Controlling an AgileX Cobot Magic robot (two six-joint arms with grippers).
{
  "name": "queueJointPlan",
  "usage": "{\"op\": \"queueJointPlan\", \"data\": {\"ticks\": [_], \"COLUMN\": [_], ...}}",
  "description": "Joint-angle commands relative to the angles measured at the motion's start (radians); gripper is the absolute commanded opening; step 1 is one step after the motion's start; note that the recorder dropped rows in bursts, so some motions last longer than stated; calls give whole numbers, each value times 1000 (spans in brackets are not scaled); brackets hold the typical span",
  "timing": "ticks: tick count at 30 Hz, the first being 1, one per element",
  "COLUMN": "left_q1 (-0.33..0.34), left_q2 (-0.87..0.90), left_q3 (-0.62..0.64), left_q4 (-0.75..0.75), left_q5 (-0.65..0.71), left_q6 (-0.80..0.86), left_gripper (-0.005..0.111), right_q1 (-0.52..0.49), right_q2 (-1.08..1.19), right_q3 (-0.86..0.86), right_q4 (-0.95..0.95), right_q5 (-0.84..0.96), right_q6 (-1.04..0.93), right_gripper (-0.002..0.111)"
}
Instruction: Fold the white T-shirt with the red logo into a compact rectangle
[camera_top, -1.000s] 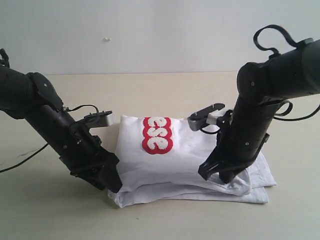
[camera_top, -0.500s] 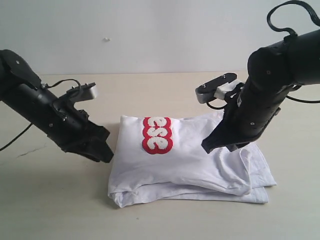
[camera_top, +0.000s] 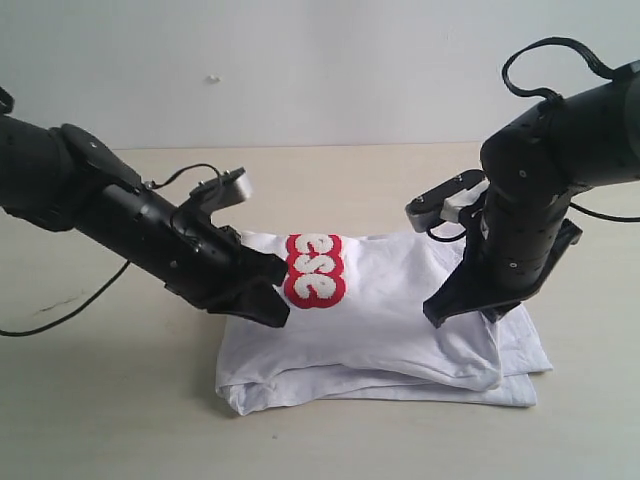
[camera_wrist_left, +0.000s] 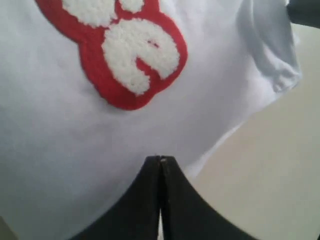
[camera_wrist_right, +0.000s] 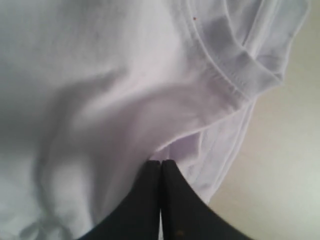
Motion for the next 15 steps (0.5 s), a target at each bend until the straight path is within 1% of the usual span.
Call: {"op": "queueJointPlan", "data": {"ticks": [1, 10, 13, 15], "left_q1": [-17, -17, -6, 4], "left_q2": [58, 103, 103, 103], "left_q3": [3, 3, 3, 3], "left_q4": [-12, 18, 62, 102], "left_q5": [-41, -61, -61, -61], "left_q6": [4, -1, -16, -39], "left_gripper": [0, 0, 0, 0], "right_q1": [-2, -2, -2, -2], "right_q2": [33, 81, 81, 81], "right_q3": [0, 0, 0, 0], "right_q4": [2, -58, -12, 46], "right_q5": [1, 7, 4, 1], "right_q6": [6, 34, 20, -33], "right_gripper": [0, 0, 0, 0]}}
